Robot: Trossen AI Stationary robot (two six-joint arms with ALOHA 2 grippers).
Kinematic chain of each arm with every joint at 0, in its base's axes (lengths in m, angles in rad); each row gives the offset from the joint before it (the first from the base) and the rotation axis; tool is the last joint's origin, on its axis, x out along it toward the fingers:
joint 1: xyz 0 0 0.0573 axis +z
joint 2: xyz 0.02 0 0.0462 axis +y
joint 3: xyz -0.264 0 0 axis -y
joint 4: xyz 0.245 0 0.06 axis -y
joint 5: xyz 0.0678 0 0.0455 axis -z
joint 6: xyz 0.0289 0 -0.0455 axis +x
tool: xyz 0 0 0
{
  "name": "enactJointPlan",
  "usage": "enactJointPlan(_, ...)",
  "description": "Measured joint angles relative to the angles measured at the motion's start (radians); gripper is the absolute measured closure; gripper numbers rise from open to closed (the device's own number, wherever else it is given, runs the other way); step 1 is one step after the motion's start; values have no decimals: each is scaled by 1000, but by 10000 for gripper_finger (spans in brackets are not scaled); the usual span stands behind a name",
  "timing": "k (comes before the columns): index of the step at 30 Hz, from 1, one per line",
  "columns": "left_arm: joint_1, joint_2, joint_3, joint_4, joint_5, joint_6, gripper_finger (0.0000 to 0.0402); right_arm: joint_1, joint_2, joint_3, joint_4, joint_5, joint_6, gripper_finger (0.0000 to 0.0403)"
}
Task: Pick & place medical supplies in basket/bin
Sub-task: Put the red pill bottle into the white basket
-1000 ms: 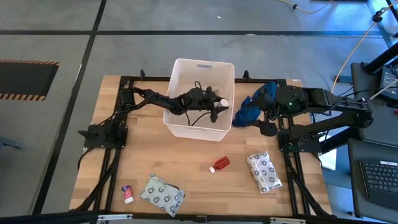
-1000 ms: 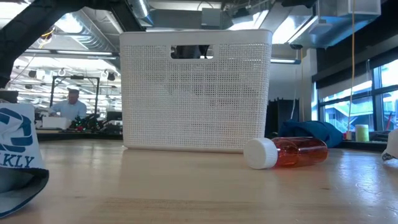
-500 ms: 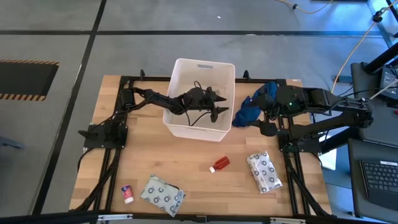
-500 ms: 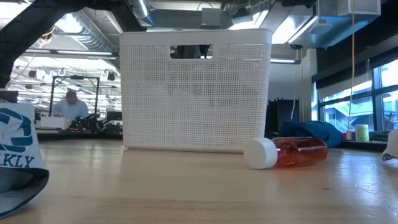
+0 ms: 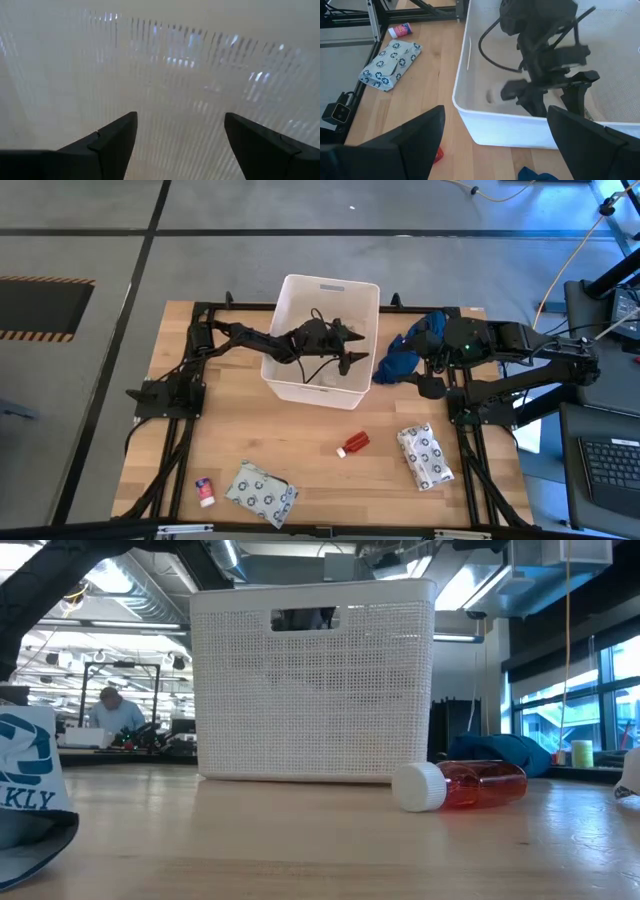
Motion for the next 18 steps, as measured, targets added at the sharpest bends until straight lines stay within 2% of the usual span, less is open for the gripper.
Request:
enactJointPlan(5, 1, -64, 1, 11, 135, -5, 109, 0, 0, 0, 0, 0, 0, 52)
enactJointPlan(11, 4, -171, 4, 9, 147, 6, 111, 0, 0, 0, 0, 0, 0, 52)
enactJointPlan(14, 8, -234, 4, -8, 153, -43, 111, 0, 0, 0, 0, 0, 0, 52)
enactJointPlan(18, 6, -339, 23, -93, 256, -96, 111, 0, 0, 0, 13, 0, 6, 52)
